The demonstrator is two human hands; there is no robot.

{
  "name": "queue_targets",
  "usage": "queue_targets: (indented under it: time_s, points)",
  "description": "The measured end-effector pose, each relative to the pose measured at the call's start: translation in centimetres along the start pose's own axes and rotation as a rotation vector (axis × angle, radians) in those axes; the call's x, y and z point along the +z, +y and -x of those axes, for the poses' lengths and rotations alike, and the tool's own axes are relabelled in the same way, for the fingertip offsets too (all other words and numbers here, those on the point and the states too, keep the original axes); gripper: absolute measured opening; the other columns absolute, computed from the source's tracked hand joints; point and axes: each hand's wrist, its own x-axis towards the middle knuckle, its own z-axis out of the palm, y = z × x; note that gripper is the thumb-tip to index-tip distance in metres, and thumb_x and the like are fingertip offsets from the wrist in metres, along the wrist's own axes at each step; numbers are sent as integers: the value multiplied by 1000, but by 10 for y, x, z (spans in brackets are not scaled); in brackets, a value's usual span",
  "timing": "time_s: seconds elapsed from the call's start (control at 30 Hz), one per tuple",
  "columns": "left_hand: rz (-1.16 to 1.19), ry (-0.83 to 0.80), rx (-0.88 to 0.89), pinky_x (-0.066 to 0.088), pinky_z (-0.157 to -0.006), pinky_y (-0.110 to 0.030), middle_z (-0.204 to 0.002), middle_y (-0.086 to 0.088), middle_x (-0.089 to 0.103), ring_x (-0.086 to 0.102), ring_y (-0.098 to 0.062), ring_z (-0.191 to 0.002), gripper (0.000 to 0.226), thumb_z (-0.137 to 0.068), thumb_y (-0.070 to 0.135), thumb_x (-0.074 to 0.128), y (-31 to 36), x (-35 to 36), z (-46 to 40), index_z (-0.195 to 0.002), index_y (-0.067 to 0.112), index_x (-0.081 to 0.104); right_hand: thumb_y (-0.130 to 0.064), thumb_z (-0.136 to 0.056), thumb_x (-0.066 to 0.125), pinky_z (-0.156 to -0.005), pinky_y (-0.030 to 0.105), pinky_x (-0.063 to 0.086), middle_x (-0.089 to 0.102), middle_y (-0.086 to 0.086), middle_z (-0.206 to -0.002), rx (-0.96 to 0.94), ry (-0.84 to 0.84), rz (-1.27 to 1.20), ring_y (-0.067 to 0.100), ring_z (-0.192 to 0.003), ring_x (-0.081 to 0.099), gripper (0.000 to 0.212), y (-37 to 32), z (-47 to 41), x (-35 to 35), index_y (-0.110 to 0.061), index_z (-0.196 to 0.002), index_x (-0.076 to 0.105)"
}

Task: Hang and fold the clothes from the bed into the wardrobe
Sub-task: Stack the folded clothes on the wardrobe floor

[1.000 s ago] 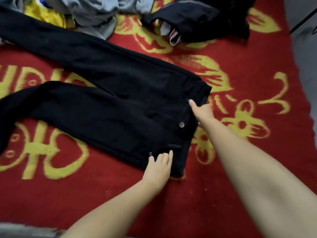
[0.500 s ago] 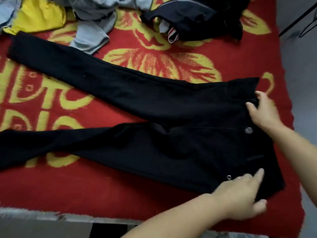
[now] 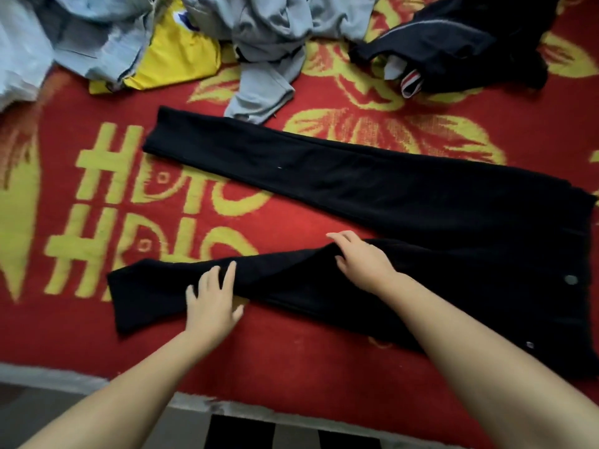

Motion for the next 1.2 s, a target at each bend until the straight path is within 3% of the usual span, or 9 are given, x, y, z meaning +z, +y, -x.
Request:
queue_targets:
  time_s: [0.13,0.23,0.37,0.47,0.67,0.77,0.87,1.03,1.2]
  points:
    - [-67,-219,-146,22,-110,-59,-159,-3,-6,2,-28,-146,90,-93,27,55,-74,25,-10,-150,28,-13,-22,-93,52,-79,39,50,38,9,-134,69,-169,103,35,-99,60,42,-51,-38,29,-17,-134,44]
    - [-39,-86,-19,33,-106,-45,-154,-7,21,26,-26,-138,69,-92,5,46,-109,18,-30,-152,21,14,-20,-93,49,-73,37,48,44,9,-121,155,-122,138,34,-90,61,28,-65,-56,33,-16,-120,53]
    - [329,72,131,49,-74,-37,-111,-6,65,62,-30,-101,28,-86,9,54,-159,-34,-85,-113,14,62,-27,-98,45,-76,37,47,51,8,-111,276,-46,107,33,-96,60,26,-73,-68,35,-15,-118,57]
    - [178,94,201,44,-69,-33,-109,-4,67,63,-27,-99,25,-83,16,59,-190,-88,-146,-108,21,63,-22,-98,46,-76,38,46,50,11,-107,383,42,4,36,-95,58,22,-83,-76,39,-8,-111,58]
    - [-245,-314,-112,47,-78,-36,-110,-9,63,58,-29,-93,16,-92,27,56,-232,-131,-213,-102,14,56,-13,-95,48,-71,39,48,43,9,-128,379,86,-65,38,-89,60,39,-96,-71,42,-14,-134,45]
    - [-289,-121,-55,42,-90,-42,-122,-14,50,50,-33,-112,33,-91,22,52,-213,-132,-232,-122,12,45,-11,-93,48,-76,39,49,47,4,-130,363,209,-37,34,-94,61,38,-83,-75,16,-17,-131,50]
    - [-89,183,325,41,-94,-46,-138,-19,41,42,-38,-122,55,-87,12,53,-164,-143,-254,-140,6,39,-7,-91,48,-80,40,48,49,7,-132,350,369,-20,30,-111,56,40,-58,-102,-25,-13,-131,52]
    - [-234,101,447,18,-117,-43,-159,-12,11,10,-25,-146,71,-90,3,40,-107,-161,-315,-153,12,9,-2,-92,44,-116,46,23,19,8,-158,396,243,71,26,-146,15,67,-4,-167,-80,-14,-152,17]
    - [-299,267,332,27,-105,-50,-128,-23,48,43,-39,-119,48,-87,2,47,-116,-168,-336,-135,4,40,-13,-90,56,-117,51,13,30,16,-148,549,51,247,35,-137,30,65,27,-194,-75,-14,-147,26]
